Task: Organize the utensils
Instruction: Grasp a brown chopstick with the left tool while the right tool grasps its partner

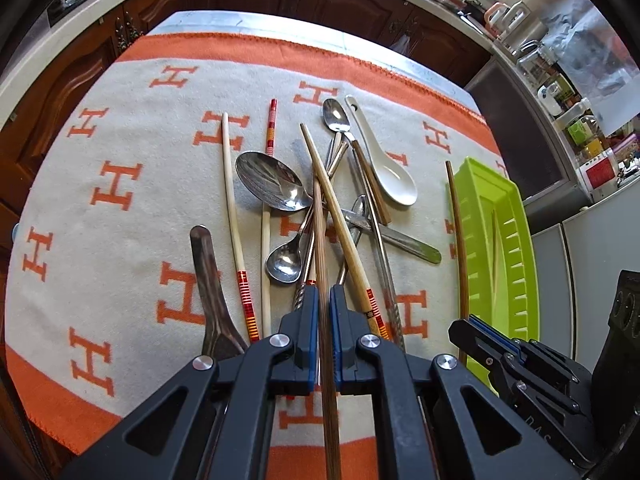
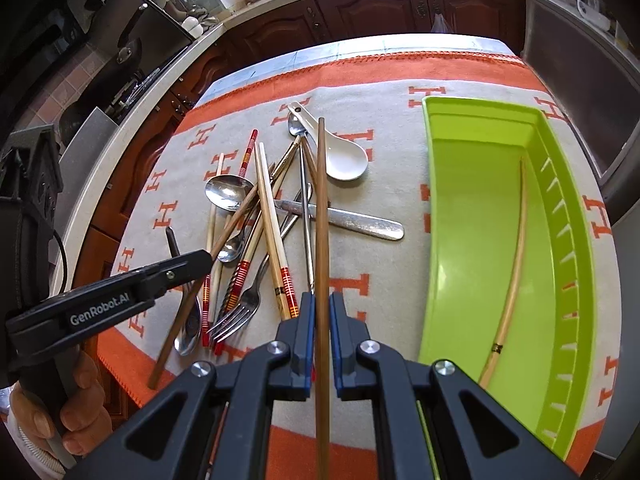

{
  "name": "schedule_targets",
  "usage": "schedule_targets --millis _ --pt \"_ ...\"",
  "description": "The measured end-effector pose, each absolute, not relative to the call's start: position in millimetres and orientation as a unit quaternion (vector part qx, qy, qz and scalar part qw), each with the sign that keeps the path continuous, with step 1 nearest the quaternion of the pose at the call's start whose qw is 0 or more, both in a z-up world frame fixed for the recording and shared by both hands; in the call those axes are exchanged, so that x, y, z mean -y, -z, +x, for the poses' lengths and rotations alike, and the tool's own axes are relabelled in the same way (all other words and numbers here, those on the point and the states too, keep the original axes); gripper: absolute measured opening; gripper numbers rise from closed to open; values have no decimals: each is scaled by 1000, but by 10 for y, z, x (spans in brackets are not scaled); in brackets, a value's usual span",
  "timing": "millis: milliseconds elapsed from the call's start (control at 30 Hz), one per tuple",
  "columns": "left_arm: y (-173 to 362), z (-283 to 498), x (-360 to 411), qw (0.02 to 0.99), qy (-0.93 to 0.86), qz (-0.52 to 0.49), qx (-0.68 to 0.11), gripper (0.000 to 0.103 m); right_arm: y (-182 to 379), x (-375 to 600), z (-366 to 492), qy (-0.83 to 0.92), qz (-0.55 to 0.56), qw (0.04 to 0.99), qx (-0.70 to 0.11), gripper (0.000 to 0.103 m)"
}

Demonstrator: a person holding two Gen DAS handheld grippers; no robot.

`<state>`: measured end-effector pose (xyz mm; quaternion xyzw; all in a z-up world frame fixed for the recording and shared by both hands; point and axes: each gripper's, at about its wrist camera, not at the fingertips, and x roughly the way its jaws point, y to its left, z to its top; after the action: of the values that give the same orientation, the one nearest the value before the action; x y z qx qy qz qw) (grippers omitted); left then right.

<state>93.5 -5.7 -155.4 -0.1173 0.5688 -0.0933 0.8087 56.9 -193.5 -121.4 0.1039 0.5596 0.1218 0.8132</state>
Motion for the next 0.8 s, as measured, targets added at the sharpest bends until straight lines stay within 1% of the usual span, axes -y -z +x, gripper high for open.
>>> schedule_targets --millis 367,433,567,767,800 --pt "1138 662 97 824 112 -106 -545 3 1019 2143 357 -121 135 821 -541 7" --pt "1083 624 113 826 116 -101 -542 0 998 2169 327 -121 136 823 -538 7" --pt "1013 566 160 827 122 -100 -539 0 971 2221 288 -120 143 824 -535 7" --pt "1097 604 191 820 116 -102 -551 0 953 2244 251 -118 143 826 -532 7" --pt "1146 622 180 815 115 -107 -558 2 951 2243 244 -119 142 826 -532 7"
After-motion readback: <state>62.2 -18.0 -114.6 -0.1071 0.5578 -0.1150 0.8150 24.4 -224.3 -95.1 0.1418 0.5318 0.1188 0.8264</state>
